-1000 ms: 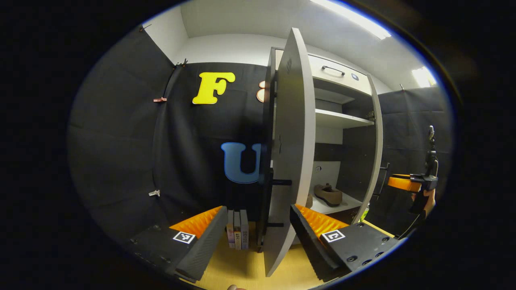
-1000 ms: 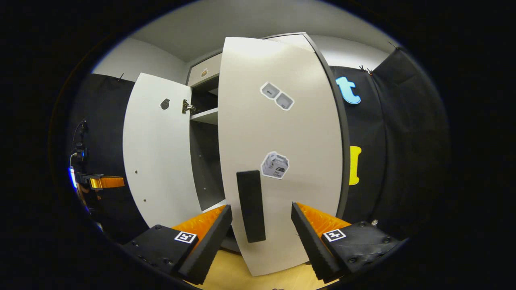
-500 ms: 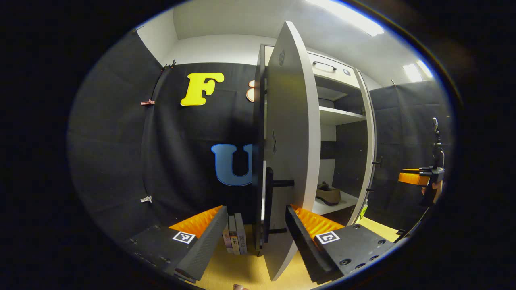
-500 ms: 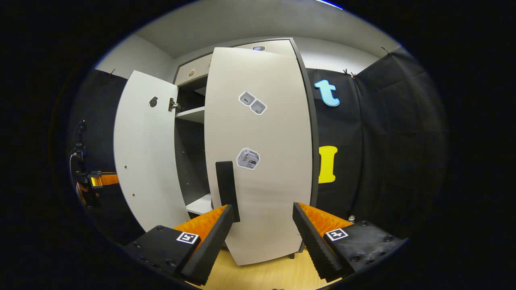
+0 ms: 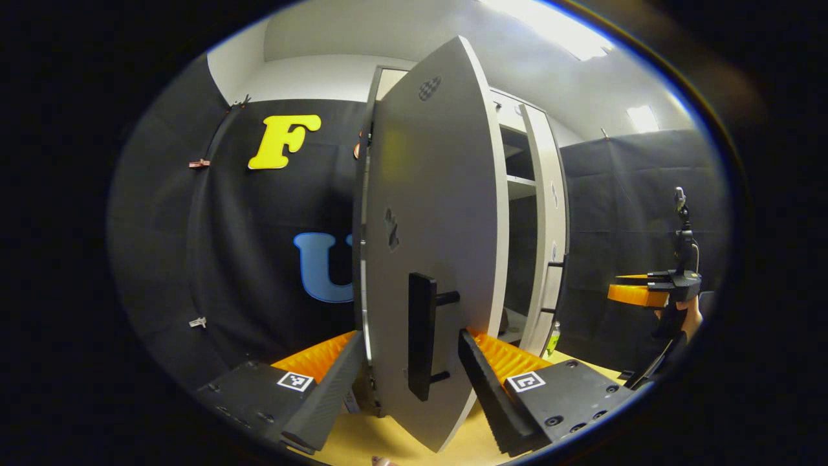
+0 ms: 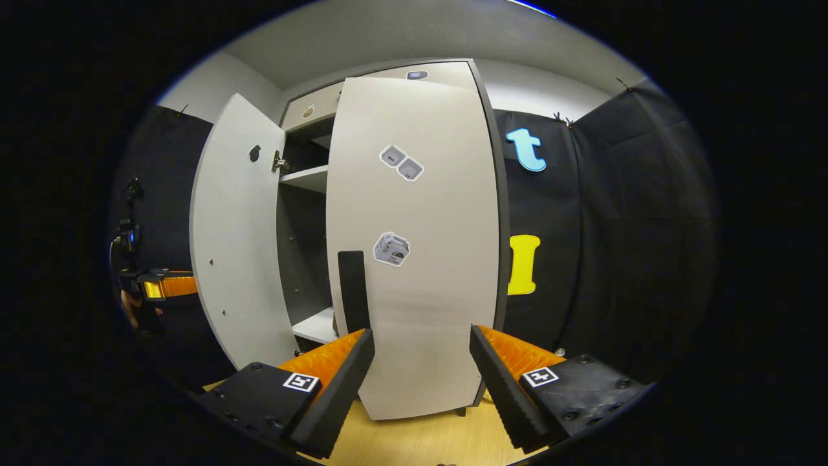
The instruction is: Grab one shoe with the right hand and put it into the shoe cabinet, grab the other shoe with the left hand and put it into the shoe cabinet; then close the right door with the right hand and the left door with the left hand.
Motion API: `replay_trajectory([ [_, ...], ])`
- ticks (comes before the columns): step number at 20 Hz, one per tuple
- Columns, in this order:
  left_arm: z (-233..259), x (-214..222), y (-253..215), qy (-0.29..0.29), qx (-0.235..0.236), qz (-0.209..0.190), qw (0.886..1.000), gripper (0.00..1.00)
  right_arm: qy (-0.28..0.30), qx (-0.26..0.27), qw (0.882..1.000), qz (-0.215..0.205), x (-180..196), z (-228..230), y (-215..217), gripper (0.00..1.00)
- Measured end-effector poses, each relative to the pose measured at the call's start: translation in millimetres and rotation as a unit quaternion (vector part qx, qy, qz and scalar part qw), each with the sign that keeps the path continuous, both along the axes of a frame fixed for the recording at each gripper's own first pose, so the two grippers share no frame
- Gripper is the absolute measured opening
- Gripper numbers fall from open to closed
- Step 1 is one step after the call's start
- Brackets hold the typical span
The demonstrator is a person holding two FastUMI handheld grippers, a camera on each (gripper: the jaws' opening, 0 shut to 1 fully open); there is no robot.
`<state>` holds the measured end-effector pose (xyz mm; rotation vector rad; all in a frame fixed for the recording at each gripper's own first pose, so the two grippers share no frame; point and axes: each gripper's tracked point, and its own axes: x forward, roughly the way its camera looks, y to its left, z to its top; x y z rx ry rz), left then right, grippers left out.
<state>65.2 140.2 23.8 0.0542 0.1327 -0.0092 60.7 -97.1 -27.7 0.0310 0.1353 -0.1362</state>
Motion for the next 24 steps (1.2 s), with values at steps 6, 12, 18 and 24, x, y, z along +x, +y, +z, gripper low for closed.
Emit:
replay_trajectory([
  [6, -13, 43, -53, -0.004, -0.001, -0.048, 0.999, 0.95, 0.003, -0.004, 1.000, -0.018, -1, -2, -24, 0.98],
  [12, 2, 45, -87, -0.019, 0.006, -0.081, 0.996, 0.95, 0.002, -0.014, 1.000, -0.023, -6, 1, -32, 0.98],
  [18, 13, 25, -74, -0.024, 0.005, -0.072, 0.997, 0.94, -0.007, -0.014, 1.000, -0.018, -9, 6, -17, 0.98],
  [24, 8, 7, -70, -0.021, -0.014, -0.062, 0.998, 0.94, -0.013, -0.010, 1.000, -0.017, -18, 12, -1, 0.98],
])
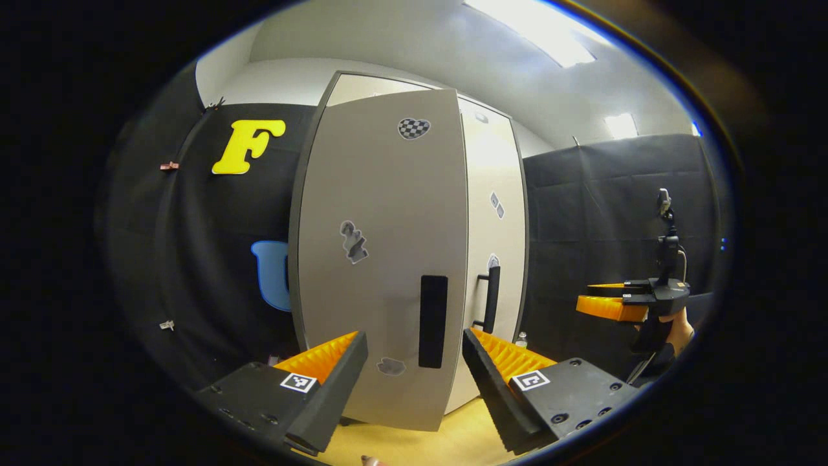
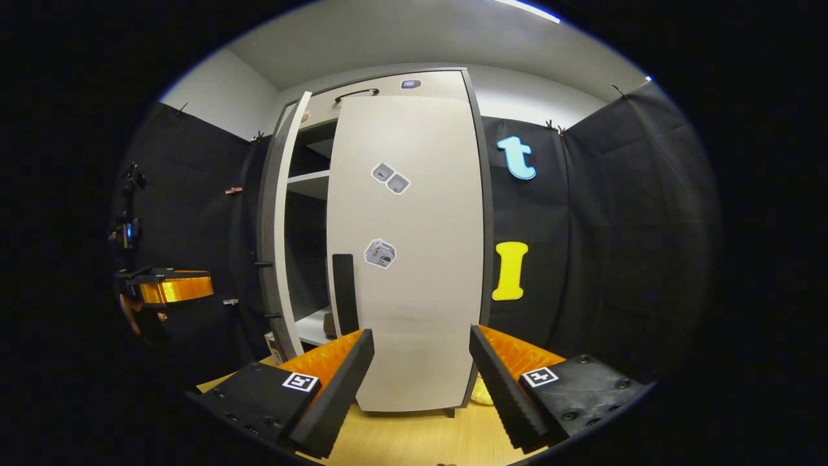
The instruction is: Grab one shoe with the right hand and put it into the shoe cabinet, grab the other shoe with the left hand and put it into the shoe cabinet; then close the right door with the right hand and the left door with the left hand.
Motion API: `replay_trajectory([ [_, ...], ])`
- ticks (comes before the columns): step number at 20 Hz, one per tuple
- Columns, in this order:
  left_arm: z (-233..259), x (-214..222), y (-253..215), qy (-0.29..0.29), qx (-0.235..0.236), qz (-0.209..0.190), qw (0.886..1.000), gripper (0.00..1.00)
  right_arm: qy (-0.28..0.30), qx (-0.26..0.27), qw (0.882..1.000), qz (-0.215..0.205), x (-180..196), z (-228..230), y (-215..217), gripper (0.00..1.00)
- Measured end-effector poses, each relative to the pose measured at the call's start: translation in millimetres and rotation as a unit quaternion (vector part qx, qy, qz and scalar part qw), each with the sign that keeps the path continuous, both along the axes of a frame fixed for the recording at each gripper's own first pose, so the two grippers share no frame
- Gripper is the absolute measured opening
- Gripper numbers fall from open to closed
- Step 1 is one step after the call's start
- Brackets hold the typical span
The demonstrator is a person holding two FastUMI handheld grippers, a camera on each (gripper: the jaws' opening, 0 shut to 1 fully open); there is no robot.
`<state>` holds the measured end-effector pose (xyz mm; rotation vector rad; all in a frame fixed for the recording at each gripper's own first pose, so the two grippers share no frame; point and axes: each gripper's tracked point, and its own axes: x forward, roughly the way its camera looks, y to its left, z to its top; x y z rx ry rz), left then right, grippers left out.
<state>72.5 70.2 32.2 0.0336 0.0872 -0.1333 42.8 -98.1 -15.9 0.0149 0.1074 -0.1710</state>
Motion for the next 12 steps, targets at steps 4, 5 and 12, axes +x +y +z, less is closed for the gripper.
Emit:
replay_trajectory([
  [4, 3, -2, 3, -0.006, -0.002, 0.006, 1.000, 0.94, -0.002, 0.001, 1.000, 0.000, -10, 2, 5, 0.98],
  [5, 3, -4, 3, -0.010, -0.001, 0.009, 1.000, 0.94, -0.002, 0.002, 1.000, 0.002, -12, 2, 6, 0.98],
  [12, 5, -12, 1, -0.023, -0.007, 0.026, 0.999, 0.94, -0.005, 0.002, 1.000, 0.002, -21, 2, 6, 0.98],
])
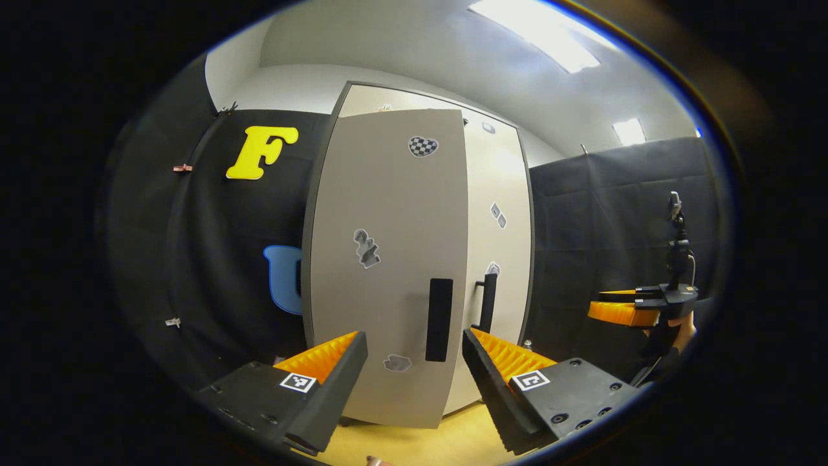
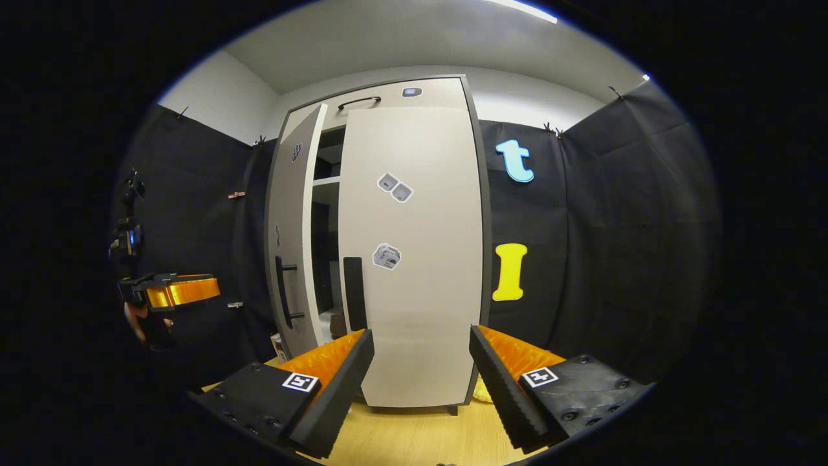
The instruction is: Grab one shoe with the right hand and put it into the shoe cabinet, grab the other shoe with the left hand and put it into the shoe cabinet; then close the right door with the right hand and the left door with the left hand.
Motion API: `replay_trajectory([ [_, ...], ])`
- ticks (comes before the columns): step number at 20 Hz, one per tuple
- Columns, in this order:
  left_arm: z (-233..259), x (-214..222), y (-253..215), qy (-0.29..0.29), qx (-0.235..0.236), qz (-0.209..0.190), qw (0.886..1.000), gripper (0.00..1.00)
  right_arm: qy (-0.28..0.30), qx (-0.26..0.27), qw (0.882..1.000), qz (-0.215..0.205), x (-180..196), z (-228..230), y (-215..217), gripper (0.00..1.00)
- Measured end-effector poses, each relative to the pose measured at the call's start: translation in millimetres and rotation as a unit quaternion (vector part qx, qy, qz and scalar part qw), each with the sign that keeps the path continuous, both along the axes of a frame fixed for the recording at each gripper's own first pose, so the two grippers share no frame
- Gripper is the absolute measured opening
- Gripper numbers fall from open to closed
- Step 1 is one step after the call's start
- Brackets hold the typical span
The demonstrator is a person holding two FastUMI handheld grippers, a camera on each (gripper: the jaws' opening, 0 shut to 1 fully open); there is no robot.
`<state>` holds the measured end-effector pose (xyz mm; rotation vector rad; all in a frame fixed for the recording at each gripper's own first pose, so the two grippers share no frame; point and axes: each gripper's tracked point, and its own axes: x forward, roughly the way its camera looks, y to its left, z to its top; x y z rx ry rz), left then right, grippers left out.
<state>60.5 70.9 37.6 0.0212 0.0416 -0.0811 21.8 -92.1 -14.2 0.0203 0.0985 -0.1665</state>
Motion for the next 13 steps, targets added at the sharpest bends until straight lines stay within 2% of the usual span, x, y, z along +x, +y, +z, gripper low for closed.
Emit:
replay_trajectory([
  [13, -6.8, -0.8, -8.7, 0.011, 0.007, 0.000, 1.000, 0.94, -0.003, 0.001, 1.000, 0.011, -2.0, -0.3, -2.6, 0.98],
])
